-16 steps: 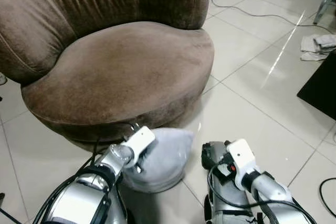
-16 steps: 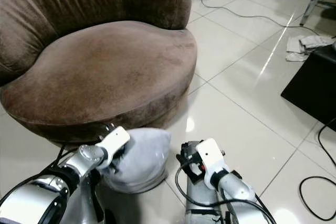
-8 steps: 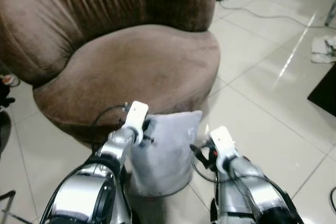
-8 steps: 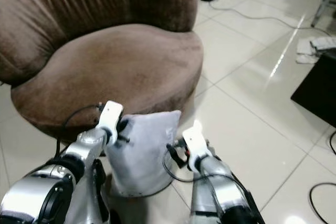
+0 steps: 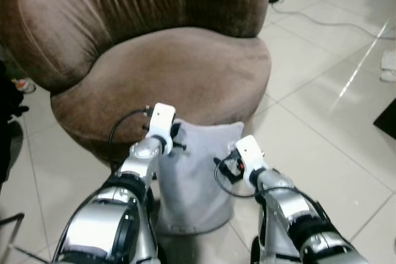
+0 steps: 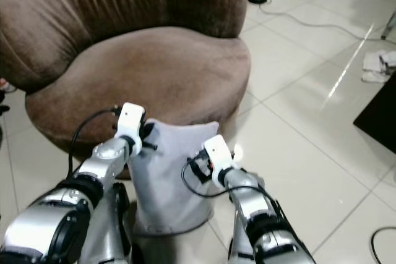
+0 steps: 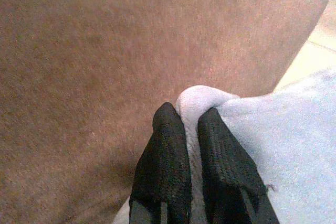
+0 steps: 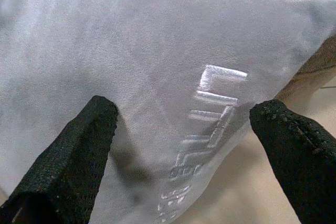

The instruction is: Move the pillow to the sofa from floor

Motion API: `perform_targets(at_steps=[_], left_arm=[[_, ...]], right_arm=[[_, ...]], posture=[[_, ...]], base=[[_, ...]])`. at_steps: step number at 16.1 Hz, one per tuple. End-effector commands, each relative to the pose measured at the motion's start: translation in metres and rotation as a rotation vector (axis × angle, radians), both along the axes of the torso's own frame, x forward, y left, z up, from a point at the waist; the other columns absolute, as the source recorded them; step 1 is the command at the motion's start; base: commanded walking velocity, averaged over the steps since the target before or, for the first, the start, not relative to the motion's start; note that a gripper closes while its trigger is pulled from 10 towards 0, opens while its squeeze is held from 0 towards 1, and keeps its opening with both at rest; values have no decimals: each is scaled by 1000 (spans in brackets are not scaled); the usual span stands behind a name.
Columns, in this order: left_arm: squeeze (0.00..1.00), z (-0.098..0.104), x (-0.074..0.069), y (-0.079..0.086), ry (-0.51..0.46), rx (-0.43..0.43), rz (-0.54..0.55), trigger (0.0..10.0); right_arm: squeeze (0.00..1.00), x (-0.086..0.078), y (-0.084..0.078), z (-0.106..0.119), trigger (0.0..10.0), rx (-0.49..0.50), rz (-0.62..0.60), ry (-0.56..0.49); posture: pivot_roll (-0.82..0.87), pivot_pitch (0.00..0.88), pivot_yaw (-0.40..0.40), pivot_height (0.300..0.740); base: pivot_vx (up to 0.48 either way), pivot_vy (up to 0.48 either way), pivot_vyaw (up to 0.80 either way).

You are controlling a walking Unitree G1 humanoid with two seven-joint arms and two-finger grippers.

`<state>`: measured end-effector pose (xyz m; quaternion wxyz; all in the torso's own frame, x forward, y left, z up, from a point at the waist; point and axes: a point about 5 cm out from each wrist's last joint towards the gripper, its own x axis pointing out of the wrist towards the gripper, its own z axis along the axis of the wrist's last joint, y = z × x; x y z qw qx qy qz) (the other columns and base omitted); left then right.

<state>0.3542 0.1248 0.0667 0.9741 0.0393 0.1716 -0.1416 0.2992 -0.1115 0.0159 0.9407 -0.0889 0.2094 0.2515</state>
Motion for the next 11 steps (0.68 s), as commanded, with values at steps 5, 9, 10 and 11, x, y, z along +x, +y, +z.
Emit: perform_targets(at_steps=[5, 9, 10, 11], left_arm=[[0, 97, 26, -6, -417, -113, 31, 10000], [0, 118, 21, -7, -487, -121, 16, 10000], [0, 118, 18, -8, -490, -115, 10, 10000], [0, 123, 15, -7, -492, -132, 18, 10000]], right_arm=[[0, 2, 2, -4, 10000, -13, -11, 2], [0, 1, -1, -6, 10000, -12, -29, 7], [0, 1, -1, -7, 10000, -15, -33, 9], [0, 1, -2, -8, 10000, -19, -36, 10]], posture=[[-81, 0, 96, 425], [-82, 0, 99, 425], [-82, 0, 99, 425], [-83, 0, 94, 425]], base=[[0, 0, 0], [0, 0, 0], [0, 0, 0], [0, 0, 0]])
